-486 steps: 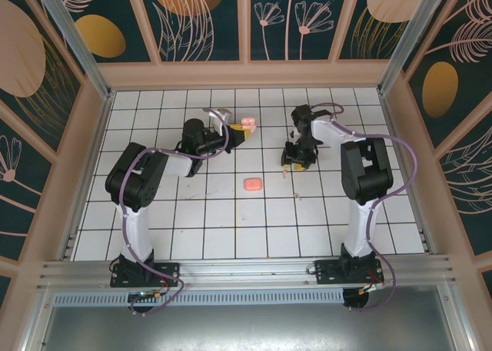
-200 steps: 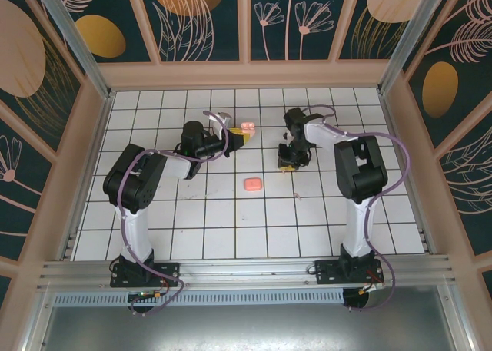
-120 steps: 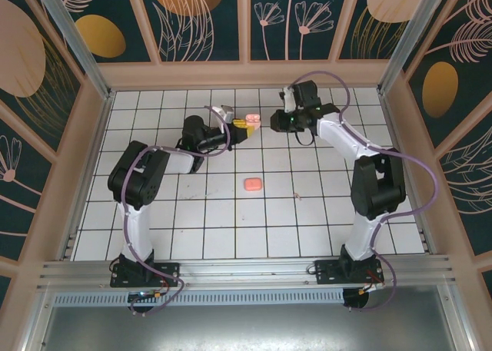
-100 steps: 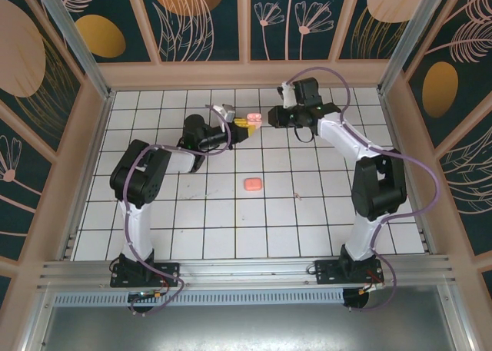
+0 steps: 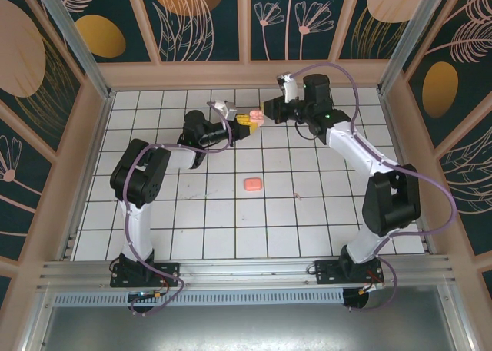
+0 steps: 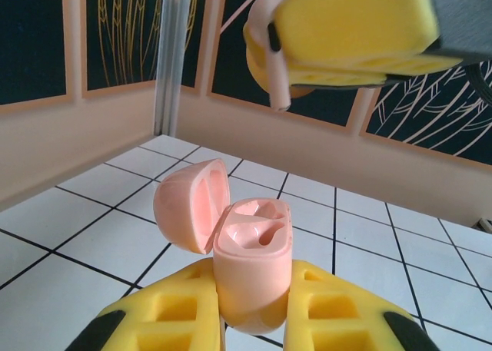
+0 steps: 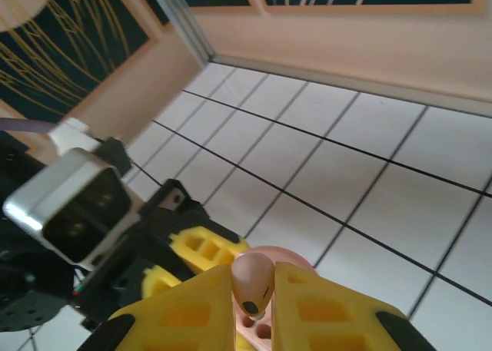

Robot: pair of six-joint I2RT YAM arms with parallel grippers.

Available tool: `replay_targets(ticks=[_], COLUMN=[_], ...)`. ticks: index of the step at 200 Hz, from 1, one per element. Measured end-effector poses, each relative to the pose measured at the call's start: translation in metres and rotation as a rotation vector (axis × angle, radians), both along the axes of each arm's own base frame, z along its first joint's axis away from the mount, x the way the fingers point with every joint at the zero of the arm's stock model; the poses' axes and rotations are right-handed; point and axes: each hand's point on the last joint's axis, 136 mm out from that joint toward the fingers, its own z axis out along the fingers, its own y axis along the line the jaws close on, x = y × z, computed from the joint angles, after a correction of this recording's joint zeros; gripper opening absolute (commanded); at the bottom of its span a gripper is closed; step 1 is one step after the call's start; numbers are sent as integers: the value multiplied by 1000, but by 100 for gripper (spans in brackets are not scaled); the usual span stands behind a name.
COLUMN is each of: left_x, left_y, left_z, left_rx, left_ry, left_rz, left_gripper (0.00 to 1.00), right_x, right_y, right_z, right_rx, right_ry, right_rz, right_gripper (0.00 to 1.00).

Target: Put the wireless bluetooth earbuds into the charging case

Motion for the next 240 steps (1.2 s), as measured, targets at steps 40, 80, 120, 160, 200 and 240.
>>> replay_targets(ticks=[40, 80, 120, 160, 200, 240], left_x=[0, -1, -2, -3, -3, -3], left_y=[0, 1, 1, 1, 1, 2], left_z=[4, 12, 20, 24, 28, 31], left_rx=[-12, -38, -64, -79, -89, -94], left_ry=[-9, -22, -32, -23, -33, -46], left_rz=[0, -3, -6, -9, -11, -11], left_gripper=[15, 15, 15, 15, 15, 16], right_x=[-7, -11, -14, -14, -10, -7], right_y=[7, 10, 12, 13, 14, 15], right_z=[-4, -4, -9, -6, -4, 0], right_rx=[48, 81, 109, 136, 163, 191], right_ry=[18, 29, 54, 51, 46, 44], right_rz=[42, 59, 69, 68, 60, 52], right_gripper=[16, 16, 16, 16, 16, 16])
